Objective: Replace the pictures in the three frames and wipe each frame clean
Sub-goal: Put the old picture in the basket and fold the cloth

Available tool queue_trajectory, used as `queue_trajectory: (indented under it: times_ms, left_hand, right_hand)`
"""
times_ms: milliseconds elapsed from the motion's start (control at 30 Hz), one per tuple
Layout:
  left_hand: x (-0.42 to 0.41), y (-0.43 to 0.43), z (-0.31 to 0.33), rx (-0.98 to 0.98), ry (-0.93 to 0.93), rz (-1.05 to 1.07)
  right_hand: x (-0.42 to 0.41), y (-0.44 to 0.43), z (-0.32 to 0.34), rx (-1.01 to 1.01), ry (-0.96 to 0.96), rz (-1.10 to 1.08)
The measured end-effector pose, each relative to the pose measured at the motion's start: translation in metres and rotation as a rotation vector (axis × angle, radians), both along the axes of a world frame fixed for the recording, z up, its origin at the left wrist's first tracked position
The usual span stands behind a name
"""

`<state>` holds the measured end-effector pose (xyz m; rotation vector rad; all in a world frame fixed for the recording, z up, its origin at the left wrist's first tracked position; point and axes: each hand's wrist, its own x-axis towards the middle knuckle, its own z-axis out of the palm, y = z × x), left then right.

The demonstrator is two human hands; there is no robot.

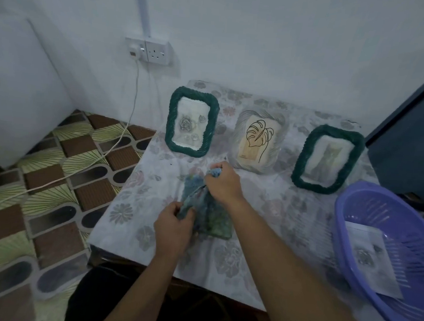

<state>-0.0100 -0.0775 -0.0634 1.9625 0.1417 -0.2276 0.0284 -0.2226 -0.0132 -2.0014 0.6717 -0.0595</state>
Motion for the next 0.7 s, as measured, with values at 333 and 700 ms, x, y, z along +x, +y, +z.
queue_trajectory:
  times_ms: [333,700]
  left_hand:
    - [0.008,0.010,0.009,0.429,-0.135,-0.021]
    - [-0.021,-0.050,0.020,0.762,-0.217,-0.677]
  right_hand:
    - [-0.017,-0.022,-0.009,-0.202,-0.076,0.086]
    - [-0.054,-0.072,-0.024,-0.850,0.130,0.455]
